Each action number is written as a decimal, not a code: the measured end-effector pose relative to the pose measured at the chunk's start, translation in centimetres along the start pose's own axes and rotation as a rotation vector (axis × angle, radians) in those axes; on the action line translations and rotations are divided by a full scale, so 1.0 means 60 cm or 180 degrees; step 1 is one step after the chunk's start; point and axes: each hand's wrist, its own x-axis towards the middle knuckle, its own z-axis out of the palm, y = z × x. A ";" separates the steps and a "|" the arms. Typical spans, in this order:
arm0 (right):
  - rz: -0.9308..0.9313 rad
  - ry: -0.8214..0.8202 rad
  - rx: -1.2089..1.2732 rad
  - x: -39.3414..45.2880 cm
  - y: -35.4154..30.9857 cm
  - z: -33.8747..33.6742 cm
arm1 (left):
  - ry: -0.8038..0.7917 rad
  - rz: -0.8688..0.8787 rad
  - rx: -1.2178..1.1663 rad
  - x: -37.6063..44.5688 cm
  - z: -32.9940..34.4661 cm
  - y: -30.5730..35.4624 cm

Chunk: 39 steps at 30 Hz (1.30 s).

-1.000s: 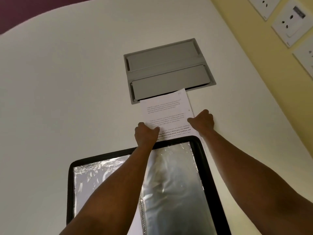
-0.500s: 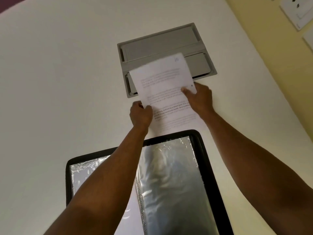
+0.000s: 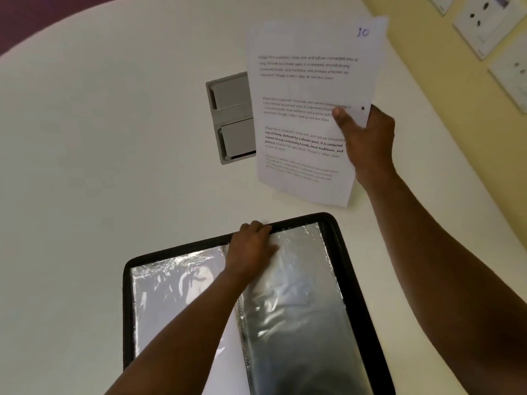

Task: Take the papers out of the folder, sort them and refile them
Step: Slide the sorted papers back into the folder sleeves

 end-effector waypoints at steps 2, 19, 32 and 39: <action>0.0142 0.0036 0.0174 -0.020 0.002 -0.006 | 0.0079 0.0084 0.0200 0.001 0.003 0.003; 0.0761 0.0400 0.0793 -0.035 0.031 -0.023 | -0.0394 -0.0335 -0.0873 0.018 -0.034 0.024; 0.1378 0.0490 0.1308 -0.003 0.048 0.025 | -0.0690 0.0054 -0.0525 0.027 -0.064 0.017; 0.1455 0.0419 0.1449 -0.005 0.063 0.056 | -0.0719 -0.0117 -0.0614 0.014 -0.061 0.017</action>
